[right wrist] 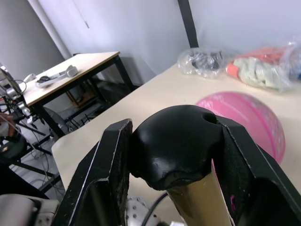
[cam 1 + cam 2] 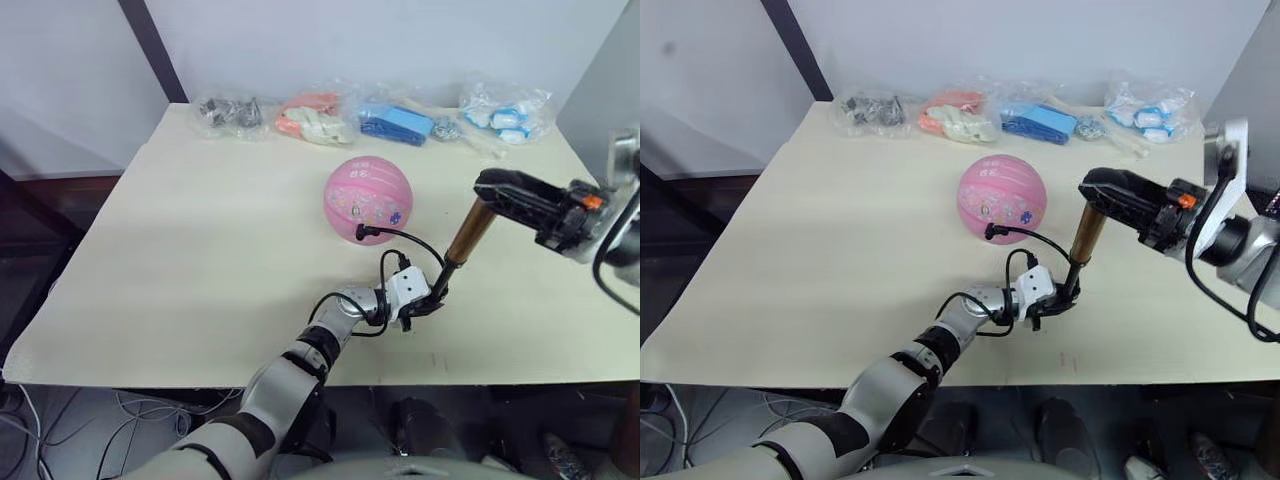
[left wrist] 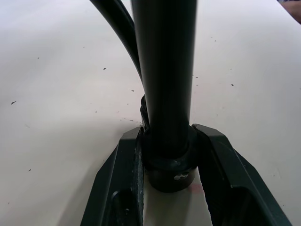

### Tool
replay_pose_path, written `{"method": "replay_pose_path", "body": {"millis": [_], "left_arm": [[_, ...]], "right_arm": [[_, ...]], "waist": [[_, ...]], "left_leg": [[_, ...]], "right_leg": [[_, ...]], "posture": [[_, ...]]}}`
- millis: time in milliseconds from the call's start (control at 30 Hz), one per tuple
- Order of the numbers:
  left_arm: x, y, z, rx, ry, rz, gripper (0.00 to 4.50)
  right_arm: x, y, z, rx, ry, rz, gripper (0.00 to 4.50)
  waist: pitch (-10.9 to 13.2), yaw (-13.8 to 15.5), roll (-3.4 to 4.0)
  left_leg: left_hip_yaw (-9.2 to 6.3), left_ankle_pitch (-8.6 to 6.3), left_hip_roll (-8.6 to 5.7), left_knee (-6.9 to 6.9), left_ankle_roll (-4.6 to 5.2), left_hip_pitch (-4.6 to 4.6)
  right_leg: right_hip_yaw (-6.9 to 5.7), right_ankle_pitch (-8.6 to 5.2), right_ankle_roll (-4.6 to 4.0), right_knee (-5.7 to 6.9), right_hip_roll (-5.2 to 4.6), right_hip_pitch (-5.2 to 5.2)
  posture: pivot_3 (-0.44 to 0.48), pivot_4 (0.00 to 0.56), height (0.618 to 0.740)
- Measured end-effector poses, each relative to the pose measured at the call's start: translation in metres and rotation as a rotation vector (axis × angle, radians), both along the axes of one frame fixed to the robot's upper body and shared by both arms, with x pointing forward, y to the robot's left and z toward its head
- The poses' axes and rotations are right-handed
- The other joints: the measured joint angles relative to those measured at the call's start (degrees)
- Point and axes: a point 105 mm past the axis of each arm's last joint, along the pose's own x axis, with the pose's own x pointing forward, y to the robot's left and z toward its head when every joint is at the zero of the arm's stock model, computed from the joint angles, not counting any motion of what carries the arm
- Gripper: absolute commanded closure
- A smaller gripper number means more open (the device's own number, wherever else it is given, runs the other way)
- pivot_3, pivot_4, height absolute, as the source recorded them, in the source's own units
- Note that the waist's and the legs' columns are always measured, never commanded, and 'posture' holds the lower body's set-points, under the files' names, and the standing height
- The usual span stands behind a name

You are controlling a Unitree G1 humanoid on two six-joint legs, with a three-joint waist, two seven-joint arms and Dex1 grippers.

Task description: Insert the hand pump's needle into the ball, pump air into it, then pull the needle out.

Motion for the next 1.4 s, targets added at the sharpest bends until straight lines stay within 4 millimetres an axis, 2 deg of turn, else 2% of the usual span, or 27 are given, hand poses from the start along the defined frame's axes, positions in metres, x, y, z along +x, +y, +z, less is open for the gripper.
{"method": "replay_pose_path", "body": {"millis": [267, 500, 800, 900, 1033, 1100, 1233, 1267, 1333, 1400], "left_arm": [[0.000, 0.002, -0.002, 0.004, 0.004, 0.003, 3.40], [0.000, 0.002, -0.002, 0.004, 0.004, 0.003, 3.40], [-0.001, 0.005, -0.005, 0.009, 0.018, 0.014, 3.40], [0.000, 0.003, -0.004, 0.007, 0.015, 0.010, 3.40], [-0.002, -0.001, -0.001, -0.004, 0.009, -0.006, 3.40], [-0.002, -0.003, 0.001, -0.010, 0.005, -0.013, 3.40], [-0.003, -0.004, 0.002, -0.013, 0.002, -0.022, 3.40], [-0.003, -0.004, 0.002, -0.013, 0.002, -0.023, 3.40], [-0.002, -0.005, 0.004, -0.015, -0.005, -0.023, 3.40], [-0.002, -0.005, 0.005, -0.017, -0.007, -0.024, 3.40]], "right_arm": [[0.015, 0.012, -0.048, -0.001, 0.064, -0.012, 2.56], [0.018, 0.017, -0.080, -0.029, 0.120, -0.018, 2.58], [0.012, 0.023, -0.091, -0.028, 0.092, -0.029, 2.59], [0.013, 0.019, -0.084, -0.023, 0.095, -0.045, 2.59], [0.015, 0.008, -0.060, -0.048, 0.140, -0.037, 2.59], [0.015, 0.004, -0.036, -0.043, 0.121, -0.021, 2.59], [0.010, 0.002, 0.002, -0.034, 0.077, 0.002, 2.59], [0.009, 0.002, 0.006, -0.029, 0.073, 0.005, 2.59], [0.008, 0.002, 0.026, -0.031, 0.053, 0.013, 2.59], [0.003, 0.001, 0.052, -0.032, 0.008, 0.023, 2.59]], "waist": [[-0.40, -0.09, 0.00], [-0.49, -0.08, 0.00], [-1.37, -0.12, -0.36], [-1.23, -0.02, -0.14], [-0.58, 0.17, 0.52], [-0.31, 0.30, 0.78], [-0.07, 0.36, 0.57], [-0.02, 0.35, 0.54], [0.28, 0.27, 0.70], [0.36, 0.26, 0.70]], "left_leg": [[-0.03, 0.00, 0.06, -0.03, -0.01, 0.06], [-0.05, 0.00, 0.06, -0.03, -0.01, 0.07], [-0.12, -0.01, 0.14, -0.31, -0.02, 0.25], [-0.15, 0.00, 0.12, -0.31, -0.02, 0.18], [-0.10, 0.00, 0.01, -0.24, -0.01, 0.02], [-0.09, 0.01, -0.05, -0.24, -0.01, -0.07], [-0.13, 0.00, -0.08, -0.26, -0.01, -0.17], [-0.11, 0.00, -0.08, -0.26, -0.01, -0.18], [-0.06, 0.01, -0.13, -0.22, 0.01, -0.21], [-0.03, 0.01, -0.14, -0.18, 0.01, -0.29]], "right_leg": [[0.05, 0.00, -0.04, 0.01, 0.21, -0.01], [0.05, 0.00, -0.05, 0.01, 0.21, -0.01], [0.01, -0.11, -0.22, 0.01, 0.29, 0.06], [0.00, -0.11, -0.22, 0.01, 0.29, 0.01], [0.03, -0.10, -0.20, 0.02, 0.15, -0.08], [0.02, -0.09, -0.21, 0.01, 0.06, -0.13], [-0.04, -0.05, -0.29, -0.02, -0.07, -0.13], [-0.04, -0.04, -0.29, -0.02, -0.12, -0.14], [0.03, -0.01, -0.23, -0.03, -0.26, -0.20], [-0.01, -0.01, -0.21, -0.04, -0.27, -0.24]], "posture": [[0.000, 0.150, 0.740], [0.000, 0.150, 0.740], [0.000, 0.150, 0.740], [0.000, 0.150, 0.740], [0.000, 0.150, 0.740], [0.000, 0.150, 0.740], [0.000, 0.150, 0.740], [0.000, 0.150, 0.740], [0.000, 0.150, 0.740], [0.000, 0.150, 0.740]]}}
